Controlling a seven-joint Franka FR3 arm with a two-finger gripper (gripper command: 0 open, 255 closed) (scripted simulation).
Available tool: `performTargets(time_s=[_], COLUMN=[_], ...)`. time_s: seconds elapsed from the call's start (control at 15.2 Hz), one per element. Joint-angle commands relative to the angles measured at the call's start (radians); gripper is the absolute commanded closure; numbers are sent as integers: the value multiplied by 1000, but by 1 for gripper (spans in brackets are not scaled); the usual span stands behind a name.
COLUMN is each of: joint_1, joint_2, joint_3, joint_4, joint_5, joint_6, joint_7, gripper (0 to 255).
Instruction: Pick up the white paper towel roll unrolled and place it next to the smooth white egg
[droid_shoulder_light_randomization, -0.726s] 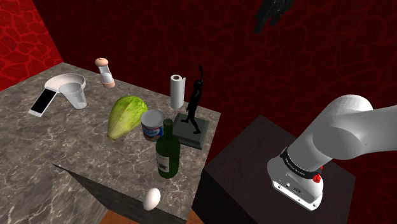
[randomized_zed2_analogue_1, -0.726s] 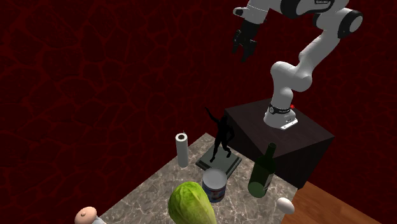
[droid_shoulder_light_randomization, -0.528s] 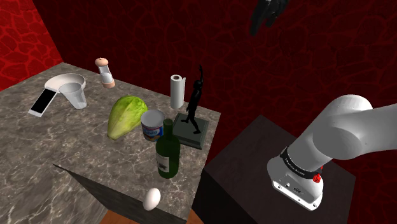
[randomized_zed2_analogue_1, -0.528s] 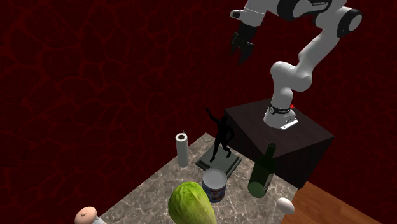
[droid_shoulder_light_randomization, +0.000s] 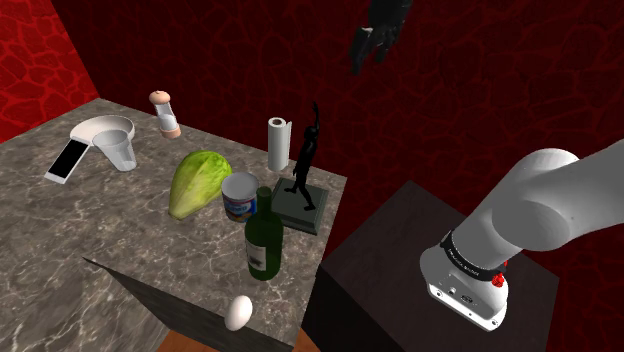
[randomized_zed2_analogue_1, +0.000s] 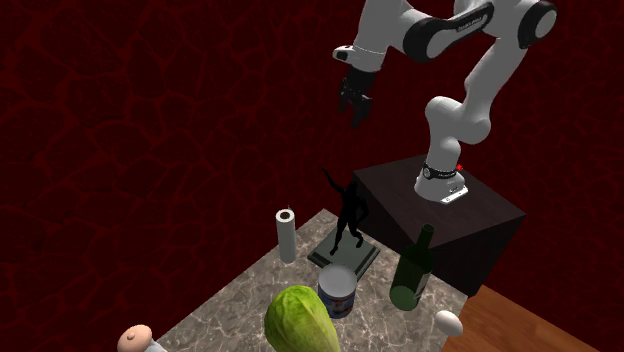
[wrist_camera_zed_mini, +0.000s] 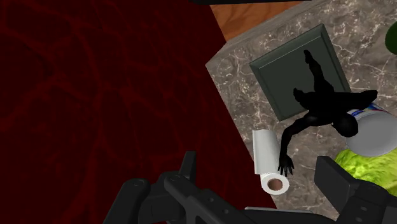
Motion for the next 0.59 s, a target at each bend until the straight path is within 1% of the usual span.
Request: performTargets(time_s=[0.0, 0.53], joint_1=[4, 11], joint_2=[67, 363], joint_3=[7, 21], joint_4=[12, 117], joint_5=[3, 4], joint_6=[47, 204], joint_7=[10, 30], gripper=[0, 0])
